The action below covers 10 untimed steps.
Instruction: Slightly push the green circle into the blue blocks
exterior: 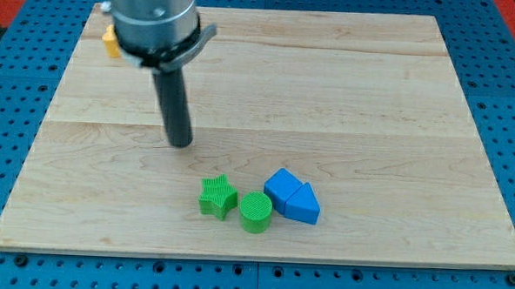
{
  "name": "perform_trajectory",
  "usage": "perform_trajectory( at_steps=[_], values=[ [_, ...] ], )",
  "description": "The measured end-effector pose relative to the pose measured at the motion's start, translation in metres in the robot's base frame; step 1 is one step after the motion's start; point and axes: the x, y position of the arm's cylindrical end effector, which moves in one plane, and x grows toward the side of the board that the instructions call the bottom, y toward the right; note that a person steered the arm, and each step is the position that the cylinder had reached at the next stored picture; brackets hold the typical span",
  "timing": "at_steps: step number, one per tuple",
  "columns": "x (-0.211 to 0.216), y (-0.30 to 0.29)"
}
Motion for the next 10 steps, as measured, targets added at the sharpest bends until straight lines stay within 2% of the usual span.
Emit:
perform_trajectory(
  at_steps=[1, 4, 5, 6, 7, 9, 10],
  values=[
    [0.051, -0.015],
    [0.072, -0.008],
    [0.106, 0.019],
    [0.107, 0.101],
    [0.107, 0.120],
    [0.132, 0.097],
    [0.132, 0.122]
  ],
)
